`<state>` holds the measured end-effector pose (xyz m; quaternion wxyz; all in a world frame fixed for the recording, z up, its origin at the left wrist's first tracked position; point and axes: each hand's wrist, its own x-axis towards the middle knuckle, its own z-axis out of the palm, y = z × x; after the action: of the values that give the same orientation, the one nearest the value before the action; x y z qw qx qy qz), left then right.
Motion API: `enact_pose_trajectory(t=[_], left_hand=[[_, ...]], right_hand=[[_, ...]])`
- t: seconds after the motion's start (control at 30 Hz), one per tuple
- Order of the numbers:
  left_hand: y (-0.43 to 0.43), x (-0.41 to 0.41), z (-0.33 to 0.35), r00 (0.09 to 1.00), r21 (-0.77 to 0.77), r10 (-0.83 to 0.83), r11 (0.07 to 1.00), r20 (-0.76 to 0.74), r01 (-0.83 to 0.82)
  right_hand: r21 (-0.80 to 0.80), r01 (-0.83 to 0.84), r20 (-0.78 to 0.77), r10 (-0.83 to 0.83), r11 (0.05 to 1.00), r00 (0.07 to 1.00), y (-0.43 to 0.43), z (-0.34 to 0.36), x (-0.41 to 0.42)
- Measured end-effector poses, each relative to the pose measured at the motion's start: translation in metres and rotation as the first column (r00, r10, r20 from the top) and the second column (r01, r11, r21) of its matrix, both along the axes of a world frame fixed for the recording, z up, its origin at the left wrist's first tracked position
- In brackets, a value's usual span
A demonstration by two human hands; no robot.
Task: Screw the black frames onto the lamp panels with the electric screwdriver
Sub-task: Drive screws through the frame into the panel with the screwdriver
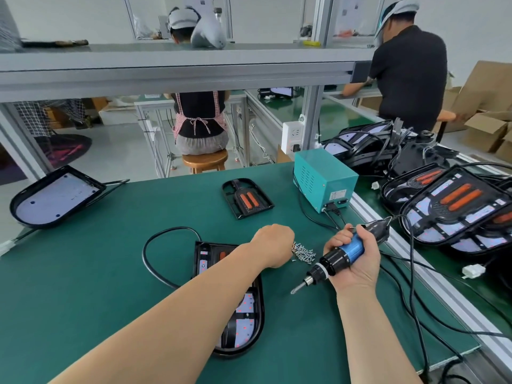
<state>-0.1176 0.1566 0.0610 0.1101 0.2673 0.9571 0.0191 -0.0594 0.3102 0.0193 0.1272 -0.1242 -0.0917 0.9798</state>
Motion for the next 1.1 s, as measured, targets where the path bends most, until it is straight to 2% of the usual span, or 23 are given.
enact_pose_trajectory(t=[0.17,0.27,0.33,0.4,0.5,0.63,0.73,0.9,1.1], left_hand=[[-0.008,0.011,0.010,1.000,0.093,0.000,0.996,0.022,-0.002],[-0.012,0.021,0.019,0.991,0.291,0.083,0.951,0.102,-0.109],[-0.020,0.026,0.024,0.953,0.488,0.143,0.833,0.267,-0.262],[-0.033,0.036,0.028,0.910,0.637,0.125,0.677,0.395,-0.369],[-0.060,0.055,0.034,0.838,0.755,0.086,0.392,0.538,-0.525],[-0.096,0.079,0.032,0.684,0.685,-0.034,0.032,0.728,-0.728],[-0.113,0.099,0.036,0.582,0.568,-0.200,-0.126,0.788,-0.813],[-0.130,0.117,0.038,0.496,0.452,-0.405,-0.205,0.768,-0.868],[-0.132,0.131,0.036,0.463,0.386,-0.406,-0.261,0.788,-0.885]], right_hand=[[0.015,-0.001,0.007,0.001,1.000,1.000,-0.001,0.000,0.001],[0.034,-0.005,0.007,0.004,0.999,1.000,-0.002,0.001,0.003],[0.008,0.002,0.008,-0.002,1.000,1.000,-0.001,0.004,0.005],[-0.036,0.020,0.015,-0.020,0.999,1.000,-0.002,0.009,0.007],[-0.095,0.055,0.049,-0.051,0.994,0.998,-0.009,0.017,0.011],[-0.113,0.091,0.089,-0.081,0.989,0.993,-0.026,0.039,0.013],[-0.065,0.101,0.077,-0.096,0.993,0.992,-0.041,0.060,0.014],[0.056,0.121,0.036,-0.123,0.991,0.992,-0.063,0.085,0.019],[0.184,0.159,-0.011,-0.160,0.970,0.987,-0.080,0.104,0.024]])
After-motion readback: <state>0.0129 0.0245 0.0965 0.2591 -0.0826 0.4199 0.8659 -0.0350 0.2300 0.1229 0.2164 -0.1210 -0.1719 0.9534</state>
